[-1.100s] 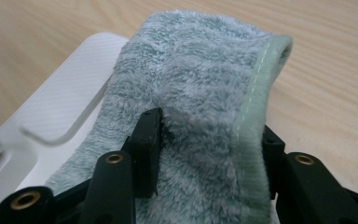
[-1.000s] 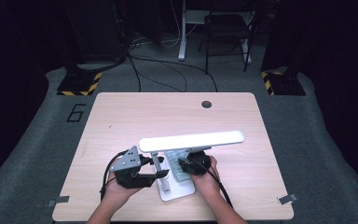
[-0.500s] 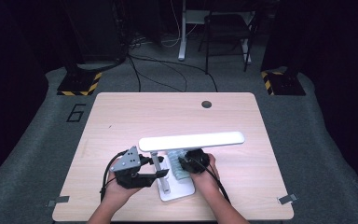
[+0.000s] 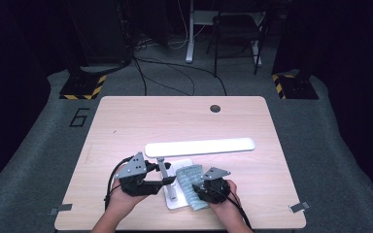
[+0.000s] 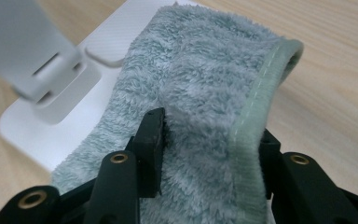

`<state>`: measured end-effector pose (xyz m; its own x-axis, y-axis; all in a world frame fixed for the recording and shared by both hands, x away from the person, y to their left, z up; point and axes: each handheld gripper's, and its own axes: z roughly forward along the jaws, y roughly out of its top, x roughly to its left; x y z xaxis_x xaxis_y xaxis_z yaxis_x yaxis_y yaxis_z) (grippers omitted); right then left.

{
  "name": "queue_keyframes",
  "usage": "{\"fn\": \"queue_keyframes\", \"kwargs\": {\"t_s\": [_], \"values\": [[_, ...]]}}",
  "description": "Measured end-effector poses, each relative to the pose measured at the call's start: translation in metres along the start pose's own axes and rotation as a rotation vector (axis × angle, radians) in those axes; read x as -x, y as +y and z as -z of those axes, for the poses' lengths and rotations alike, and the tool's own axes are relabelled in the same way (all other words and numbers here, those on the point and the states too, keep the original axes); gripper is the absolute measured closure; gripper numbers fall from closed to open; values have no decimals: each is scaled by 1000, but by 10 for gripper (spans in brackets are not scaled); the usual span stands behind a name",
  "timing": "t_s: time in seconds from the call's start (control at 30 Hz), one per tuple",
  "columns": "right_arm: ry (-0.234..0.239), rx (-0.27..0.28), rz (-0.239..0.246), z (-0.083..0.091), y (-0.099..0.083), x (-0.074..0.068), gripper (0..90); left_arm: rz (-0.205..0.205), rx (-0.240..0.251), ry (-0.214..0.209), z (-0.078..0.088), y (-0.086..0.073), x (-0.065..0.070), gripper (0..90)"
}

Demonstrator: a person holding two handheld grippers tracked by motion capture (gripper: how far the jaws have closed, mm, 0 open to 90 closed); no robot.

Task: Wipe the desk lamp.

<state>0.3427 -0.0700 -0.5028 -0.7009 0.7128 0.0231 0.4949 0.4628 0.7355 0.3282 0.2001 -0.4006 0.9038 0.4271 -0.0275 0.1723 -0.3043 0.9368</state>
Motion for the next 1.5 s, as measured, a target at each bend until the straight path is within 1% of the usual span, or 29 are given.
{"fn": "queue_keyframes", "kwargs": {"t_s": [0.03, 0.1, 0.13, 0.23, 0.27, 0.3, 0.33, 0.37, 0.4, 0.47, 0.6, 0.67, 0.7, 0.77, 0.8, 0.83, 0.9, 0.93, 0.97, 1.0, 1.03, 1.07, 1.17, 1.23, 1.27, 1.37, 1.4, 1.47, 1.5], "values": [[4, -1, -6, 2, -1, -2, 570, 0, 2, 0, 0, 0, 0, 525], [10, -4, 13, 5, -3, -5, 570, 1, 6, -2, 0, 0, 0, 525], [9, 1, 10, 7, -4, -8, 570, 0, 7, -3, 0, 0, 0, 524], [33, 12, 35, 9, -4, -19, 564, -2, 5, -5, 0, 0, 0, 525], [34, 17, 62, 8, -2, -23, 557, -1, 6, -6, 0, 0, 0, 525], [36, 6, 63, 8, -1, -28, 544, 0, 5, -6, 0, 0, 0, 525], [25, 9, 83, 6, 1, -31, 530, 1, 6, -6, 0, 0, 0, 525], [14, 9, 91, 4, 3, -34, 518, 3, 5, -4, 0, 0, 0, 524], [5, 12, 105, 2, 5, -34, 509, 1, -1, -12, 0, 0, -1, 524], [10, 19, 98, -3, 9, -33, 504, 1, 2, -16, 0, 0, -1, 524], [0, 37, 93, -14, 15, -31, 479, 4, 8, -15, 0, -1, -1, 524], [-14, 49, 87, -20, 18, -28, 450, 2, 8, -17, 0, -1, -1, 524], [-23, 52, 85, -23, 20, -28, 448, 4, 8, -17, 0, -1, -1, 524], [-36, 65, 100, -28, 23, -26, 449, 2, 4, -13, 0, -1, -1, 524], [-53, 59, 89, -30, 25, -27, 451, 3, 7, -18, 0, -1, -1, 524], [-66, 61, 100, -34, 28, -25, 457, 3, 6, -18, 0, -1, -1, 524], [-67, 47, 112, -37, 33, -21, 465, 4, 7, -16, 0, -1, -1, 524], [-76, 50, 110, -40, 36, -20, 466, 0, 8, -14, 0, -1, -1, 524], [-82, 63, 130, -44, 38, -16, 468, 0, 8, -15, 0, -1, -1, 524], [-86, 60, 117, -48, 41, -12, 471, 0, 8, -14, 0, -1, -1, 523], [-90, 69, 89, -51, 44, -11, 474, 5, 11, -17, 0, -1, -1, 524], [-91, 65, 86, -53, 46, -7, 476, 5, 11, -18, 0, -1, -1, 524], [-99, 66, 21, -61, 53, 1, 486, 2, 9, -16, 0, -1, -2, 523], [-115, 65, 14, -66, 57, 8, 495, 3, 8, -19, 1, -1, -2, 523], [-112, 59, -3, -67, 58, 10, 496, 2, 8, -17, 1, -1, -2, 523], [-111, 58, -10, -70, 61, 17, 521, -3, 2, -23, 2, -1, -2, 524], [-109, 58, -24, -70, 61, 18, 539, -4, -4, -25, 2, -1, -3, 524], [-109, 48, -23, -69, 61, 18, 557, -1, 5, -23, 2, -1, -3, 525], [-114, 45, -3, -67, 61, 18, 565, -2, 5, -26, 3, -1, -3, 524]]}}
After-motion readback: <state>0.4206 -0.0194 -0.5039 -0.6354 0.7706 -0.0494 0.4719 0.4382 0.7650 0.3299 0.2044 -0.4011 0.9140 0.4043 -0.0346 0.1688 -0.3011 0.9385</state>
